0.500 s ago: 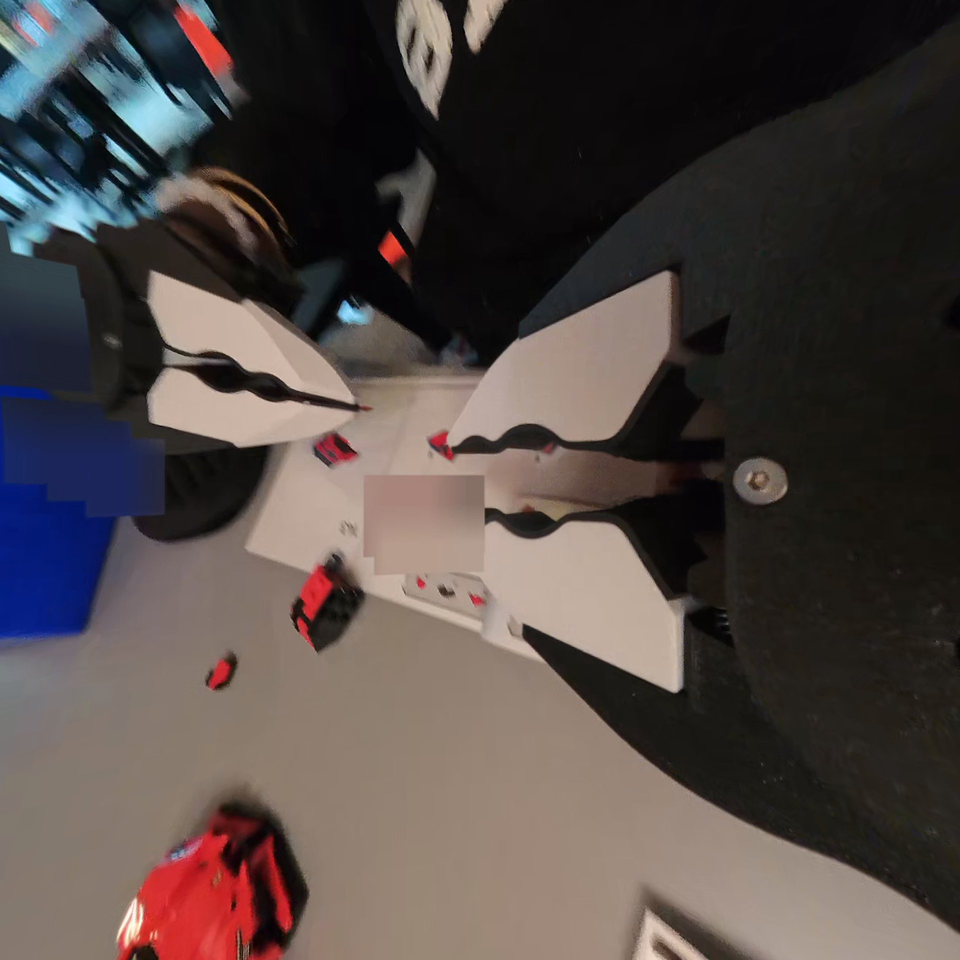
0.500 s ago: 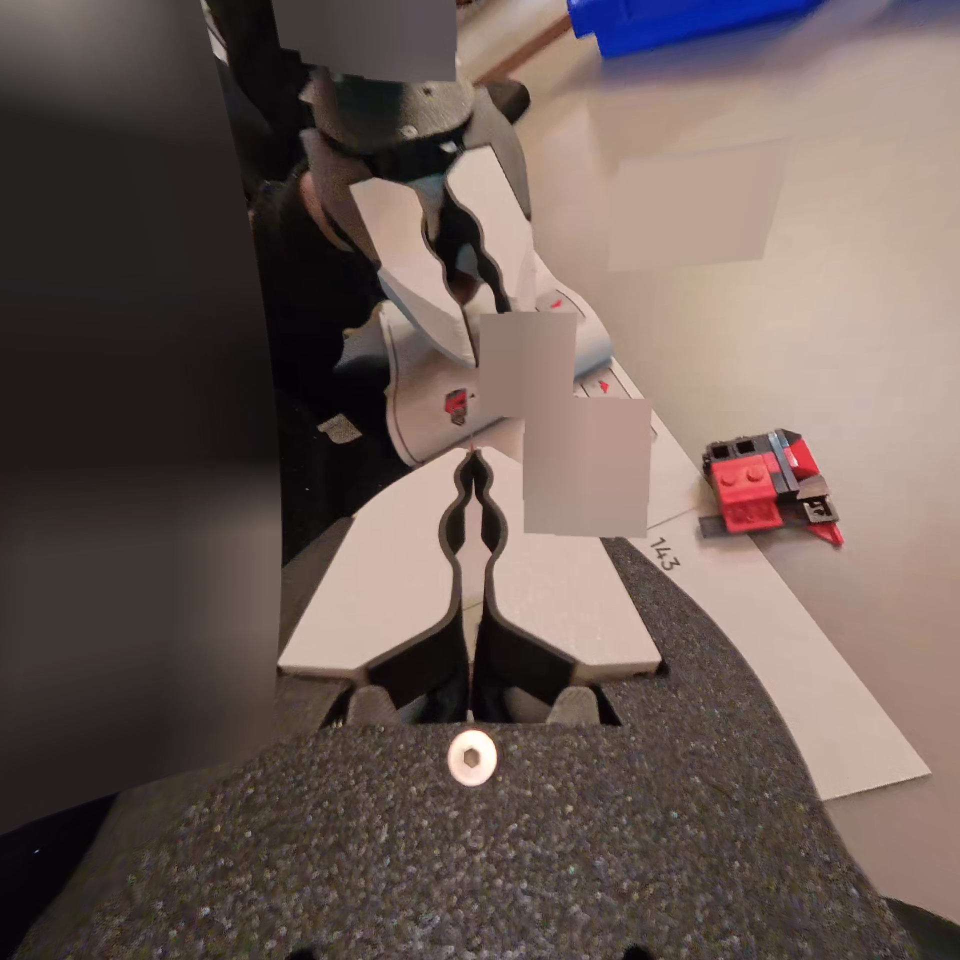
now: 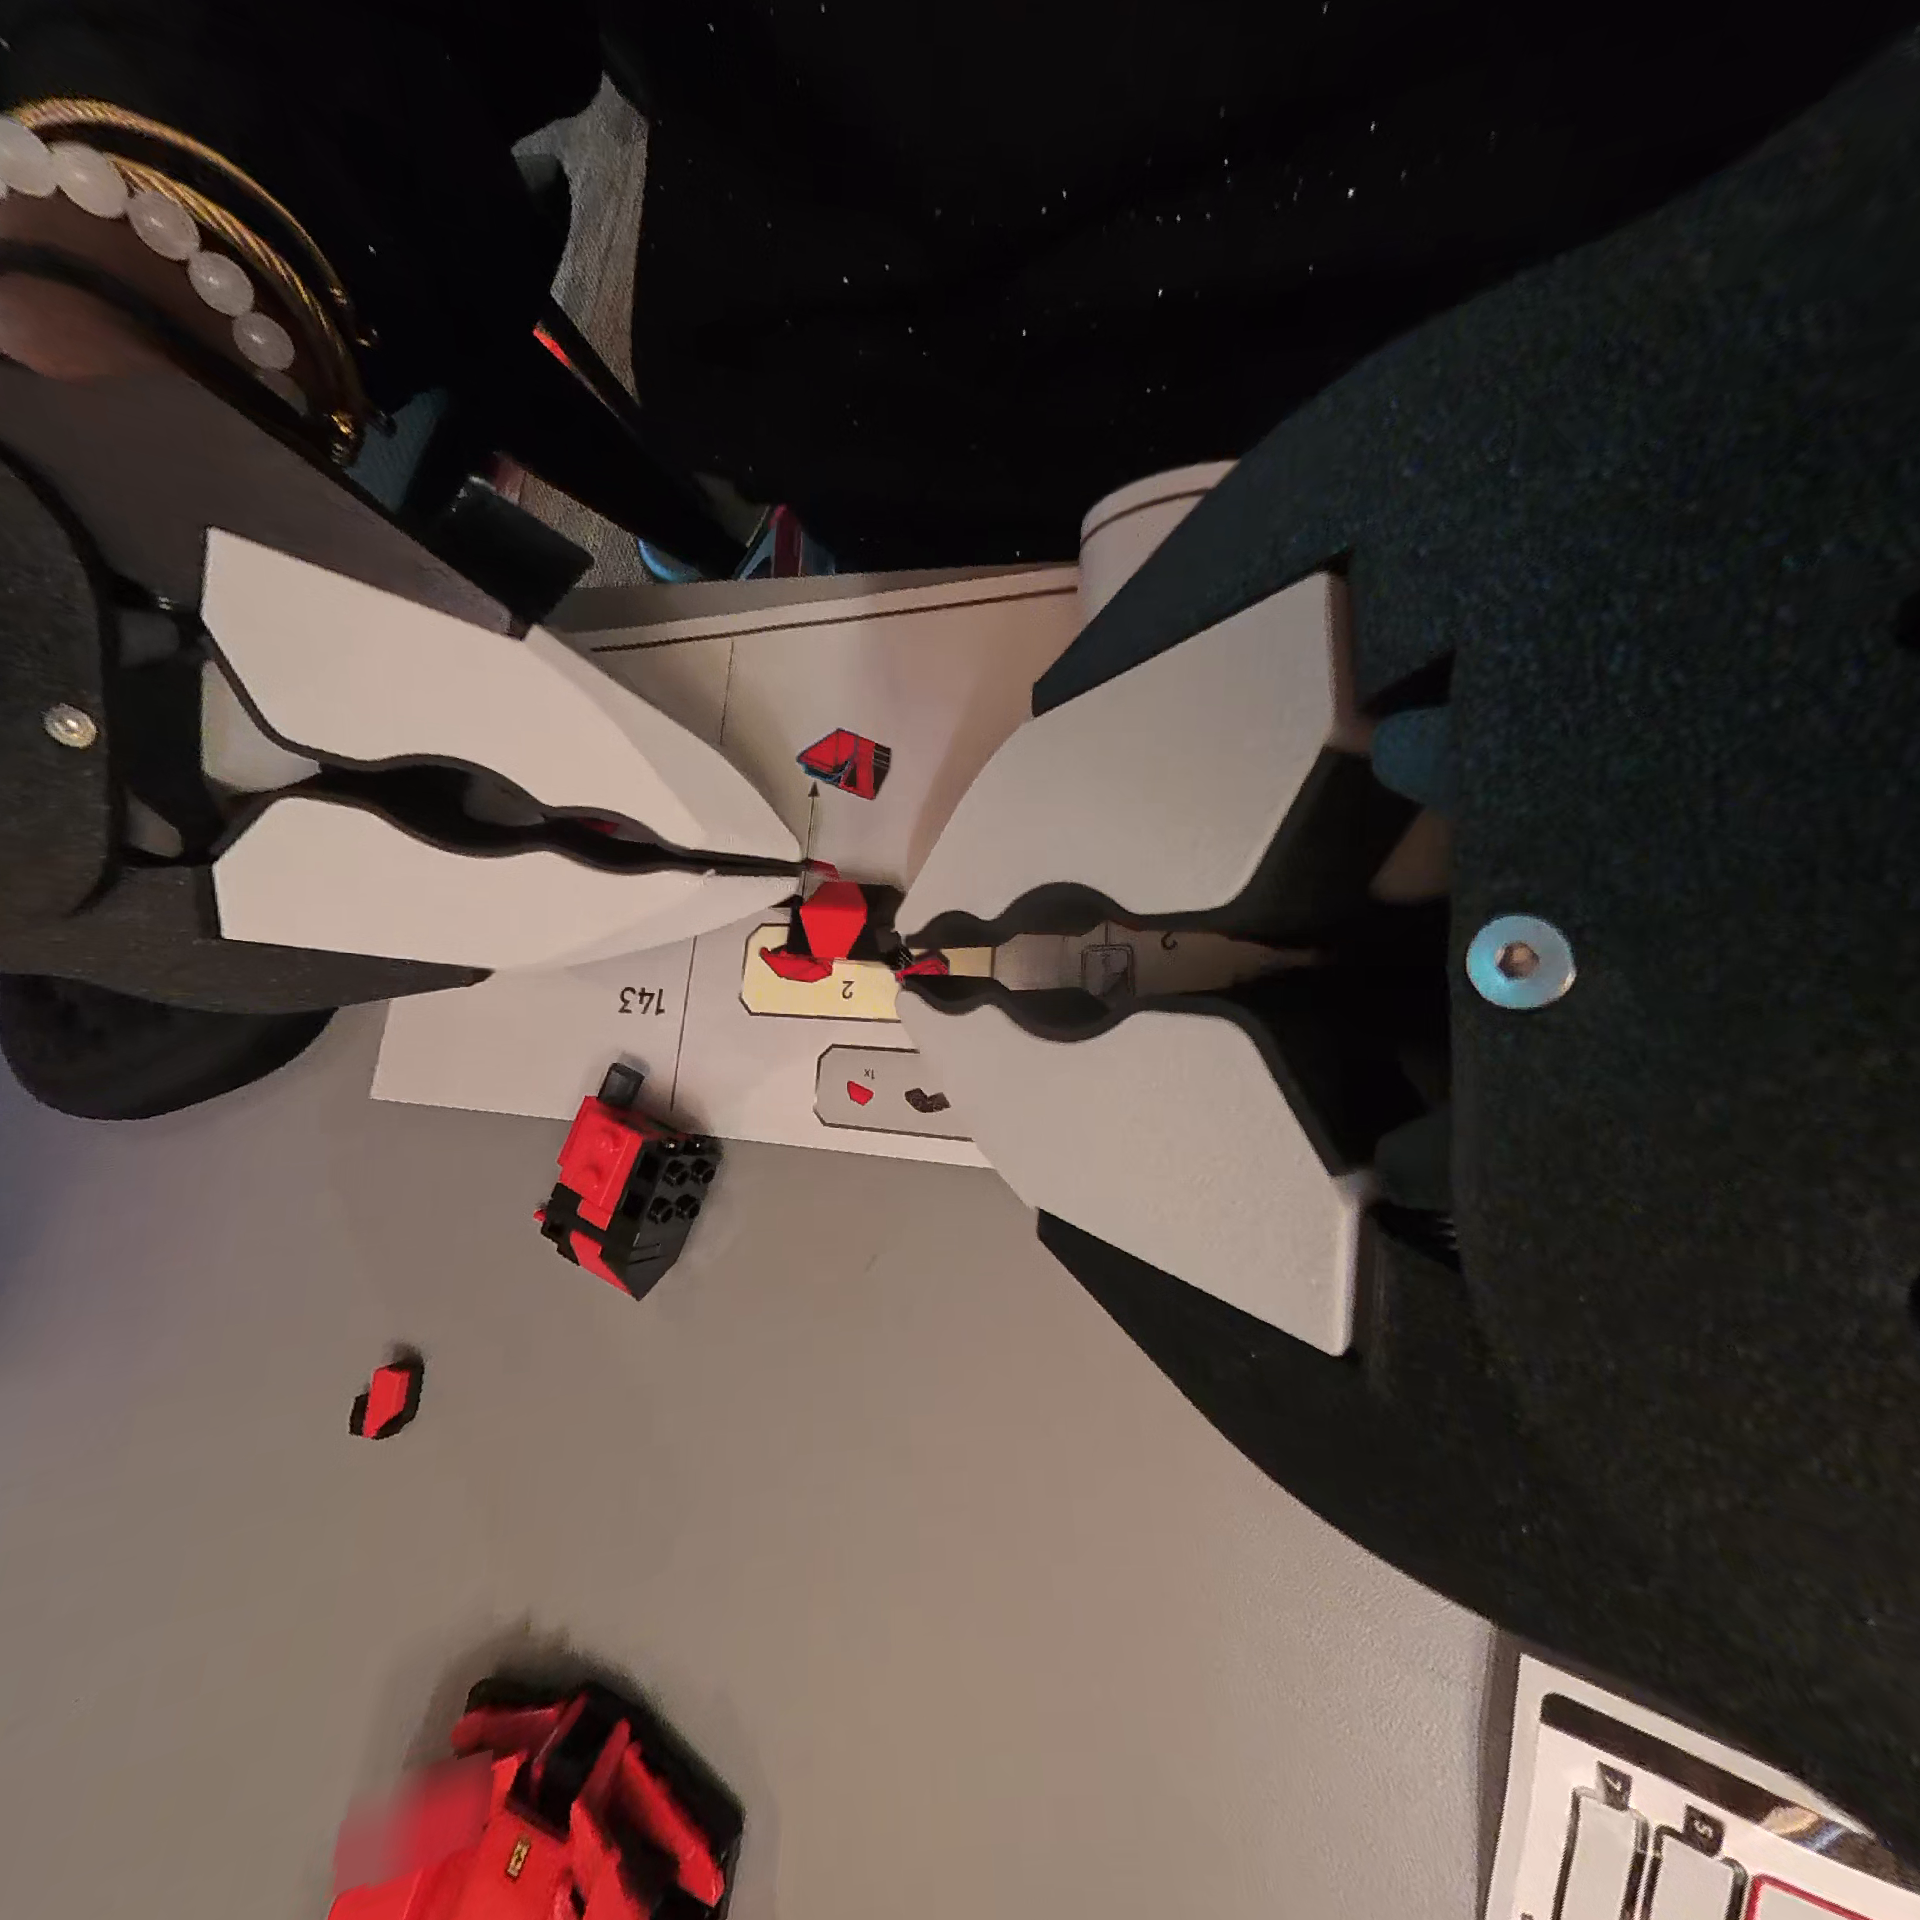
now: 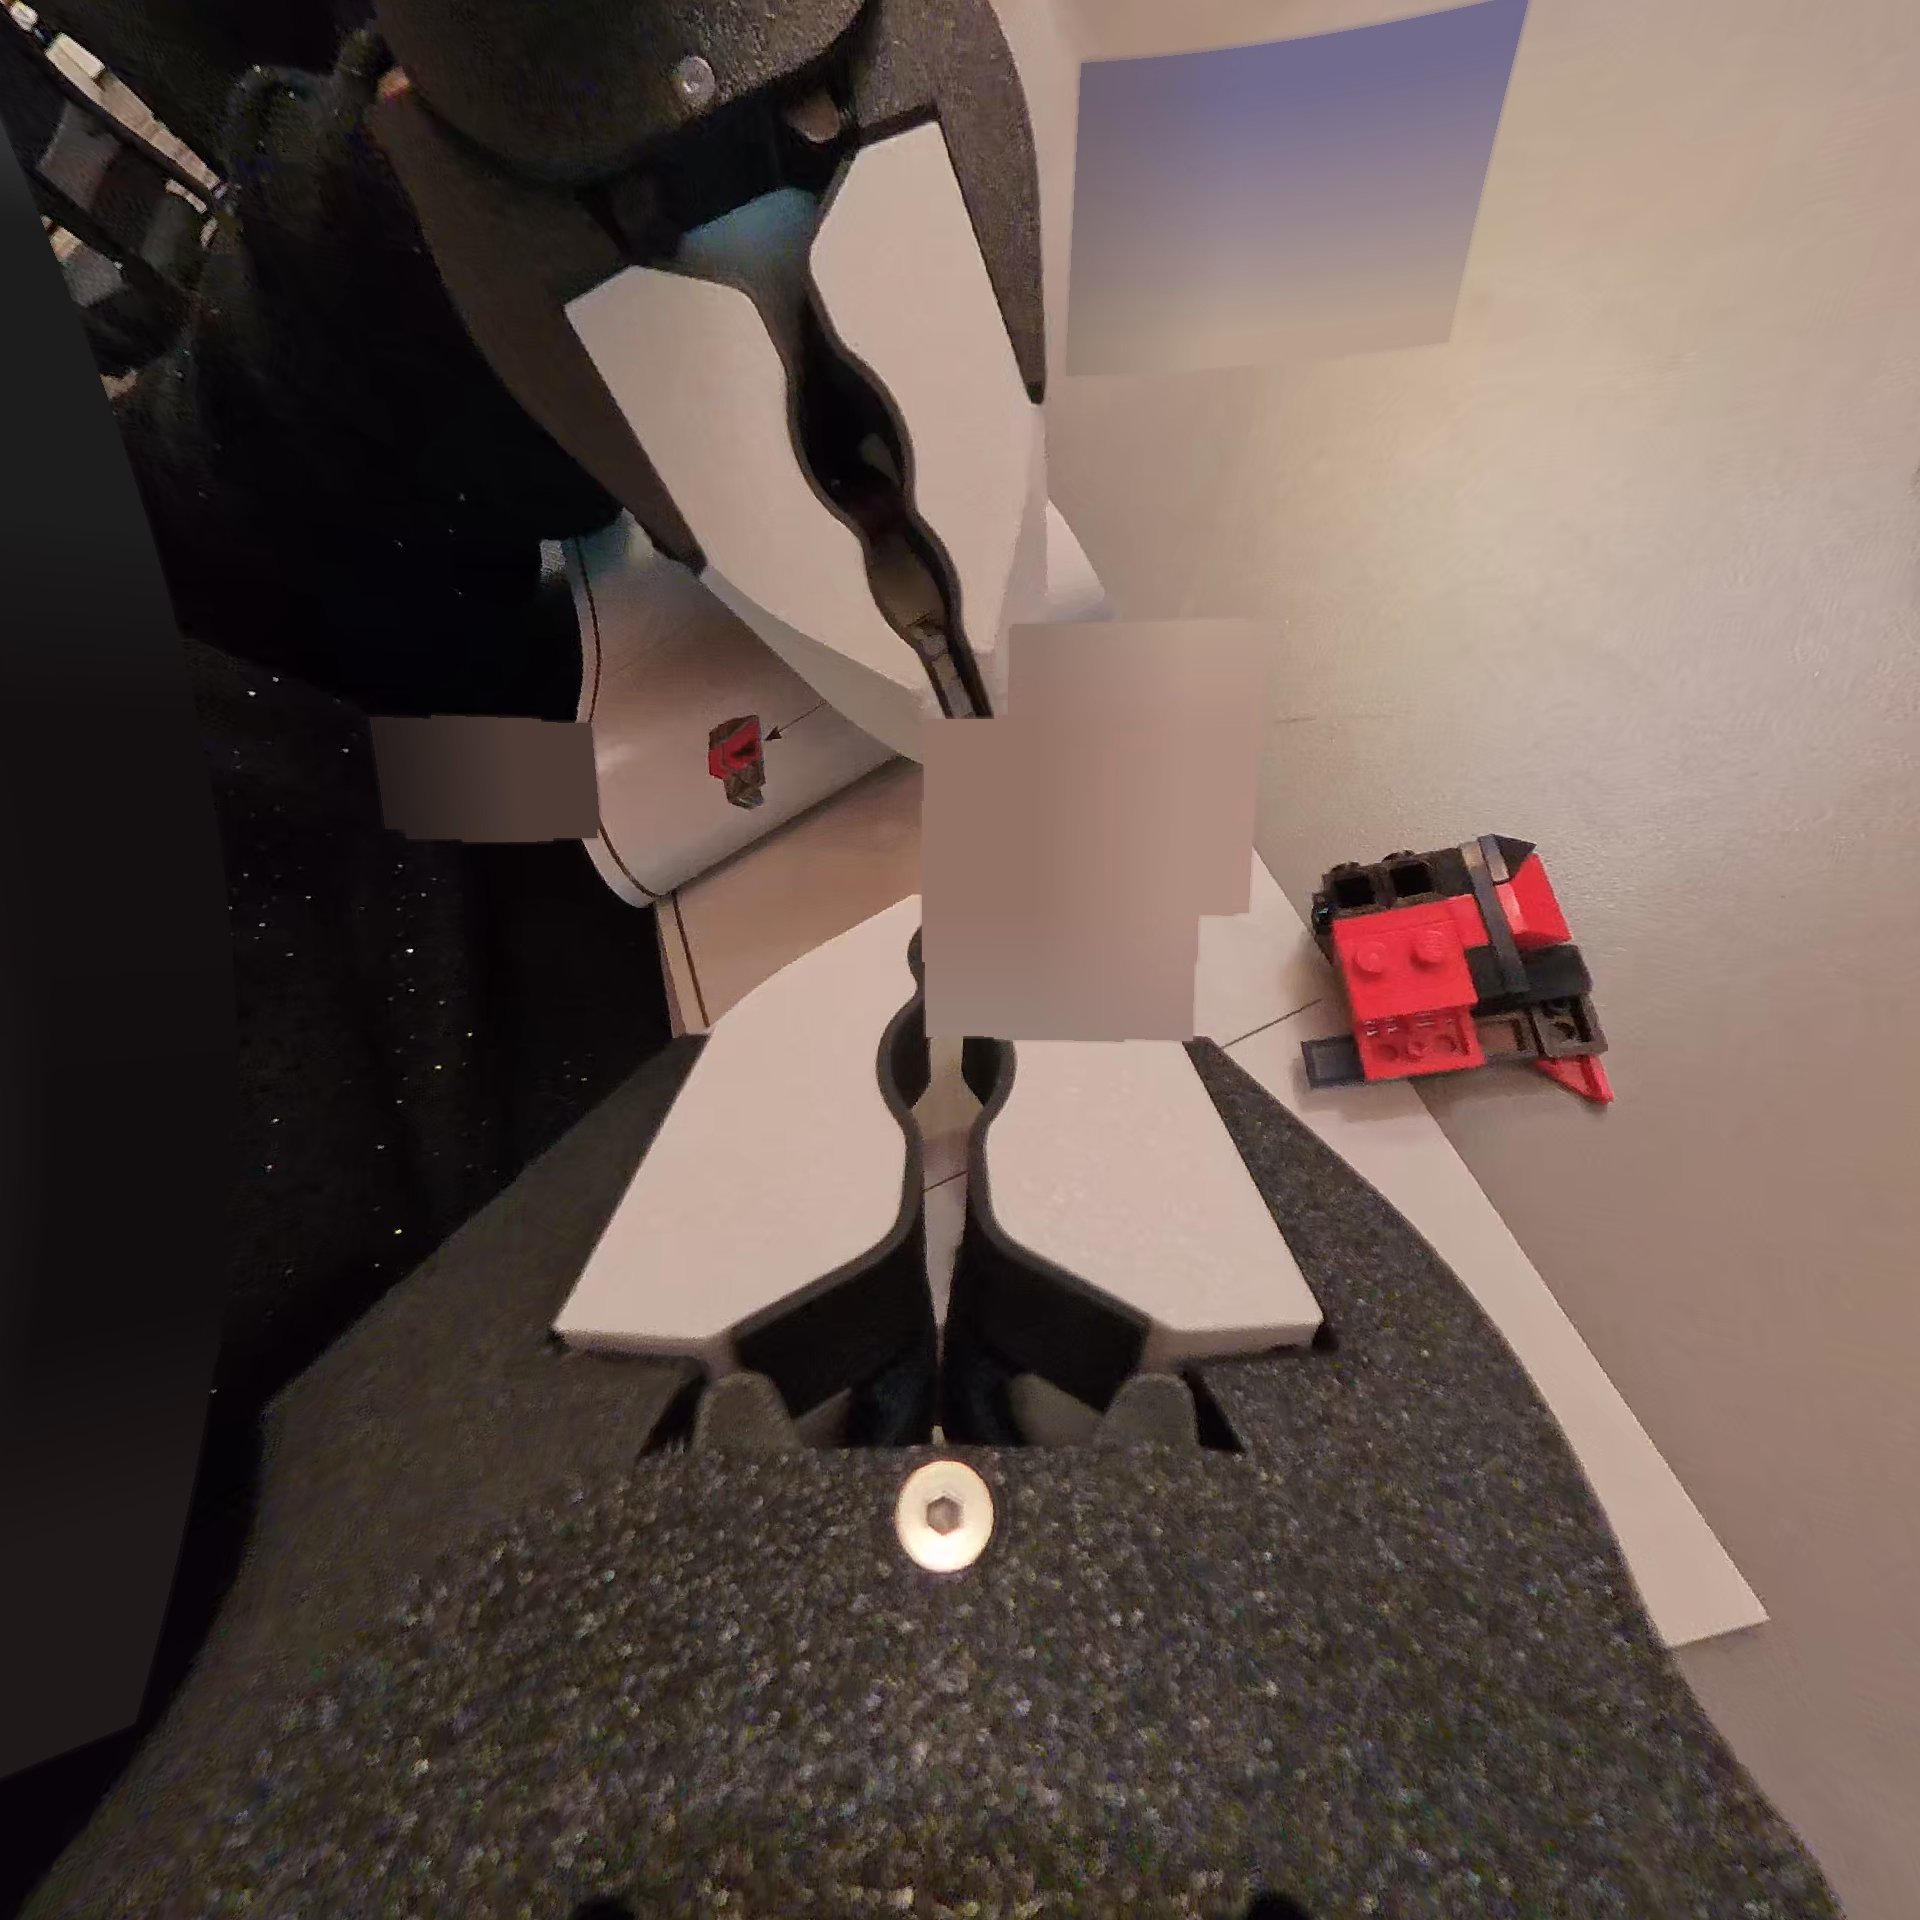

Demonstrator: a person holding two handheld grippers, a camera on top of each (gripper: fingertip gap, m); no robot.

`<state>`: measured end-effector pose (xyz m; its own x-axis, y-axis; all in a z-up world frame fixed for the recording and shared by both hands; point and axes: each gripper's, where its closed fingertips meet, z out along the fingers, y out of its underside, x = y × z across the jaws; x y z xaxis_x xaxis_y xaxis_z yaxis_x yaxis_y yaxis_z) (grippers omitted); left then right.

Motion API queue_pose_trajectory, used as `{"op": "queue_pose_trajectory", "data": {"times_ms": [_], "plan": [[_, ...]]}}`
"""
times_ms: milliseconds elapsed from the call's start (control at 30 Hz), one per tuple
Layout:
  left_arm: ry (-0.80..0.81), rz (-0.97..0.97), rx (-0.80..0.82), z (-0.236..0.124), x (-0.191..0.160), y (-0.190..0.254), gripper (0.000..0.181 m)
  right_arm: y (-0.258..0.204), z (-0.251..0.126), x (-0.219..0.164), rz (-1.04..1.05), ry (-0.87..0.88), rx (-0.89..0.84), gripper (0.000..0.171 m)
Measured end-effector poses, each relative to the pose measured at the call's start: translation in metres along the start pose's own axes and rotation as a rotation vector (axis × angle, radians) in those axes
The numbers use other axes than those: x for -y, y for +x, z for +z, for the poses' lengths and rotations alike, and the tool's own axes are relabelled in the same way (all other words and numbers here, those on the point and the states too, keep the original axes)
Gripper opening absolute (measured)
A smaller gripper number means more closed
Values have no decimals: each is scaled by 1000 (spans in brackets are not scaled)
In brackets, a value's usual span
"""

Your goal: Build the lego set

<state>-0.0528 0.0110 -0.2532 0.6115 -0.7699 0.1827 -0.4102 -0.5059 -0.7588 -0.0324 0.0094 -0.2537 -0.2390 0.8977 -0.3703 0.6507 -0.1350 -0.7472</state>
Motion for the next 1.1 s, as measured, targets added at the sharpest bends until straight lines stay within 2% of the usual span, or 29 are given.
{"op": "queue_pose_trajectory", "data": {"times_ms": [600,1100], "plan": [[-20,81,3,7,0,5,14,3,2,-2,65,-21,-48,0],[-91,186,-13,14,0,6,14,5,-1,-2,49,-123,-141,0]]}}
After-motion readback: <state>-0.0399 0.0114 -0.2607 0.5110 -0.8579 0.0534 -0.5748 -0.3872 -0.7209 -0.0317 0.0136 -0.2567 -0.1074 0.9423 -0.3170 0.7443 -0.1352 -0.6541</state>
